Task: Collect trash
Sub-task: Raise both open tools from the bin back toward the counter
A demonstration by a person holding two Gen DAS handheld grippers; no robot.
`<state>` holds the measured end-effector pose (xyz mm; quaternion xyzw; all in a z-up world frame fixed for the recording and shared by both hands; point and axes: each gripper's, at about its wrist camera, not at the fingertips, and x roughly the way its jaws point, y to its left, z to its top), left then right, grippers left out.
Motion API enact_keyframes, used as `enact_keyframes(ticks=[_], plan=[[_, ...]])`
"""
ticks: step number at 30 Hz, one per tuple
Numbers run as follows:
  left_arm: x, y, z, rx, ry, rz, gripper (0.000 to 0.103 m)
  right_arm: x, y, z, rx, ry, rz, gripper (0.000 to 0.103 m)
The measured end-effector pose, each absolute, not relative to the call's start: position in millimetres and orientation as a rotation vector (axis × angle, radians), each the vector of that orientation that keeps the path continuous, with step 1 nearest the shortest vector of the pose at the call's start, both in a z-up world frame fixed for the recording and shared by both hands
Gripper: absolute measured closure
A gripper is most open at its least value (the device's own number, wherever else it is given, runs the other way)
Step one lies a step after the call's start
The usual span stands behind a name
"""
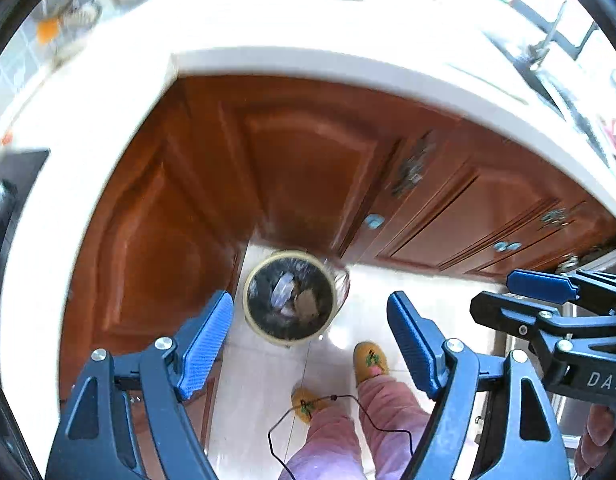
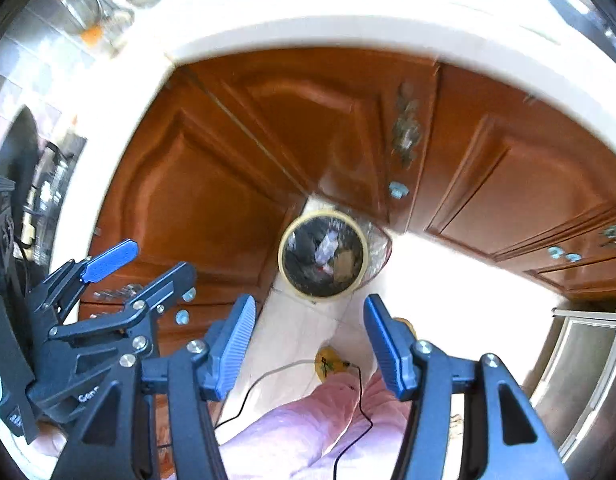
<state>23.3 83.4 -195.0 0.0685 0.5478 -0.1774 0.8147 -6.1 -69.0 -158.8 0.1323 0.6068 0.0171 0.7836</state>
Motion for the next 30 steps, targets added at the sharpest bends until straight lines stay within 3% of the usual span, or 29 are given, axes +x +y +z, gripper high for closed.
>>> enact_keyframes(ticks=[3, 7, 12, 20, 30], plan=[[21, 75, -149, 0.167, 1.084, -0.436, 0.025, -14, -77, -122, 0.287, 1.244, 0.01, 0.046], [13, 66, -99, 0.195, 0.971, -0.485, 0.016, -24, -85, -77, 0.282, 1.165, -0.036, 0.046], [7, 50, -55, 0.215, 0.889, -0.552, 0.016, -33, -97, -30, 0.276, 1.064, -0.099, 0.046], [20, 30, -1, 0.189, 0.762, -0.581, 0.008, -39, -116, 34, 0.282, 0.92, -0.161, 0.046], [75, 4, 29, 0.165, 0.697, -0.52, 0.004, 3, -152, 56, 0.285, 0.854, -0.18, 0.046]])
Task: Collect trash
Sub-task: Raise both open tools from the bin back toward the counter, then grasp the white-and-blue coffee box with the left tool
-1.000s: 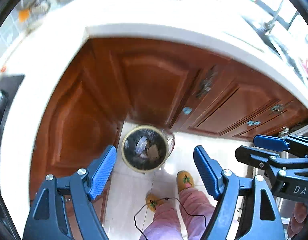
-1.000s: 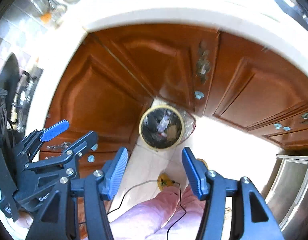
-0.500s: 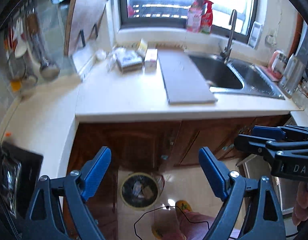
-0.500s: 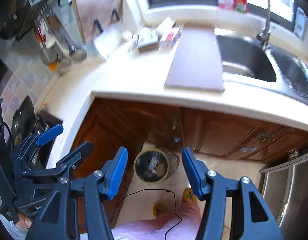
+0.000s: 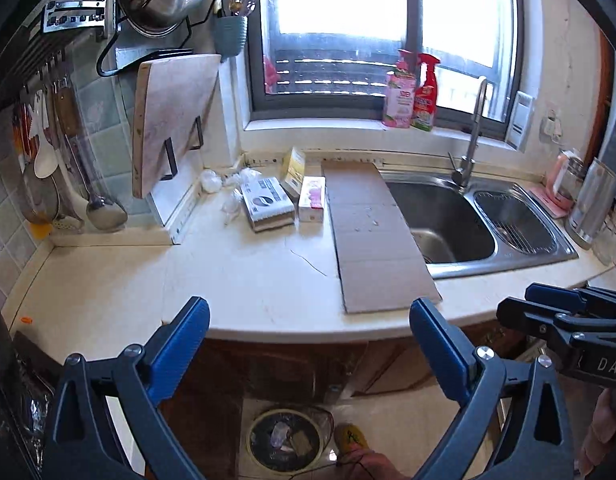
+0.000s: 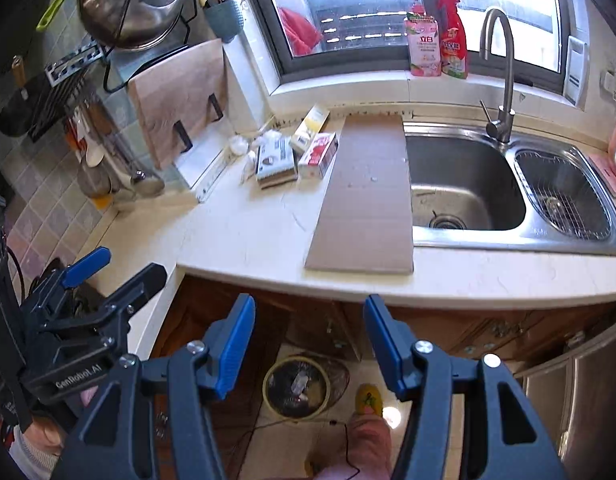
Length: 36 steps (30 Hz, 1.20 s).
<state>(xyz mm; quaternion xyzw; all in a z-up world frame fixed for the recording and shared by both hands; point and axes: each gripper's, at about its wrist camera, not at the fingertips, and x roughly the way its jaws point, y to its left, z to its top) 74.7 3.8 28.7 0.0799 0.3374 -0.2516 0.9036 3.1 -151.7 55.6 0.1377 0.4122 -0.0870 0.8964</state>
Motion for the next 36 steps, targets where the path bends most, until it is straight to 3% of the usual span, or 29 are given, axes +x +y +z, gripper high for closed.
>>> enact_keyframes(ticks=[22, 36], plan=[[321, -72, -12, 0.094, 0.897, -0.323, 0.004, 252, -222, 37, 0.209, 0.978, -0.058, 0.046], [415, -92, -82, 0.018, 1.077, -0.26, 0.004, 354, -258, -38, 0.512, 1.134, -0.017, 0.044]])
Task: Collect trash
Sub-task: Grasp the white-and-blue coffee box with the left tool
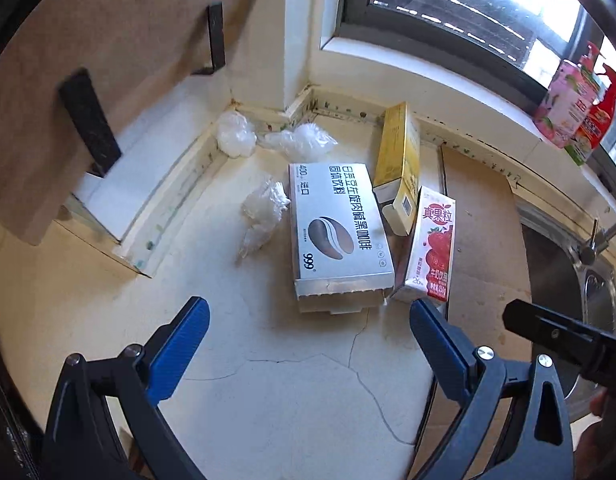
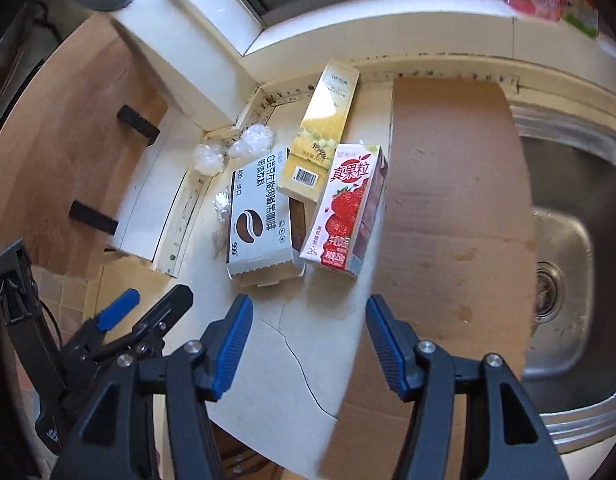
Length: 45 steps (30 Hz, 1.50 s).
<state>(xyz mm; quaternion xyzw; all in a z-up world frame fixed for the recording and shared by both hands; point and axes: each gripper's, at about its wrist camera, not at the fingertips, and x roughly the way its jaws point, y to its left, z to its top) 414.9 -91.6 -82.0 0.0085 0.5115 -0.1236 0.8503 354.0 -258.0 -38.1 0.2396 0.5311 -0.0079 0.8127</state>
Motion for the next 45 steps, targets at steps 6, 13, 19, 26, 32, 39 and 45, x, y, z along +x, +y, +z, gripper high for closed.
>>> enact_keyframes(ticks=[6, 13, 19, 26, 32, 39, 45], plan=[[449, -105, -109, -0.022, 1.165, -0.265, 0.004, 376, -259, -50, 0.563, 1.126, -0.035, 0.044], [475, -128, -124, -0.001, 1.205, -0.251, 0.004, 387, -269, -56, 0.563, 1.121, -0.068, 0.044], [488, -143, -135, 0.018, 1.228, -0.253, 0.004, 386, -282, -63, 0.567, 1.126, -0.095, 0.044], [496, -157, -152, 0.071, 1.254, -0.228, 0.004, 385, -294, -70, 0.57, 1.129, -0.12, 0.044], [502, -167, -165, 0.117, 1.273, -0.199, 0.004, 384, -299, -72, 0.569, 1.133, -0.119, 0.044], [510, -167, -184, 0.132, 1.306, -0.155, 0.004, 386, -299, -76, 0.564, 1.146, -0.122, 0.044], [502, -156, -186, 0.118, 1.273, -0.148, 0.01, 391, -295, -80, 0.559, 1.158, -0.122, 0.044]])
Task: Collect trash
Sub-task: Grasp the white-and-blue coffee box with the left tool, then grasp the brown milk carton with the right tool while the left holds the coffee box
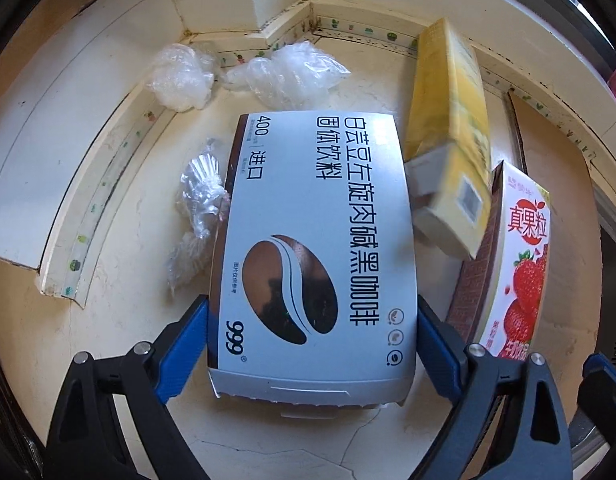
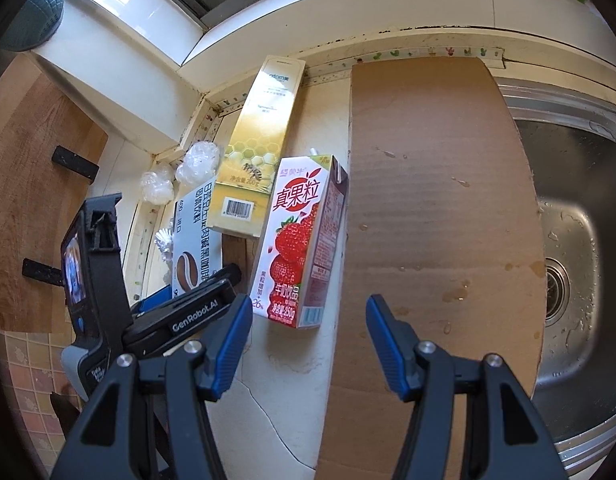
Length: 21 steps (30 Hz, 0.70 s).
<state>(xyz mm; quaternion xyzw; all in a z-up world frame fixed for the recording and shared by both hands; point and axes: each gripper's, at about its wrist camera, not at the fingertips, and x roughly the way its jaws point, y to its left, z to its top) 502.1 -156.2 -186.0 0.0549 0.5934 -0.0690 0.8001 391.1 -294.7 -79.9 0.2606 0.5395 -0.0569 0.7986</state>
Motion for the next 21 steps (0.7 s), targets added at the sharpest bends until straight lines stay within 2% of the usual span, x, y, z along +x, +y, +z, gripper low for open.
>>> enact_keyframes(ticks=[9, 21], plan=[[459, -132, -175, 0.144, 1.236, -0.175, 0.01, 414, -275, -91, 0.537, 1.181, -0.183, 0.039], [391, -68, -134, 0.111, 1.155, -0.196, 0.01, 448, -225, -120, 0.276, 1.261, -0.326, 0.039]])
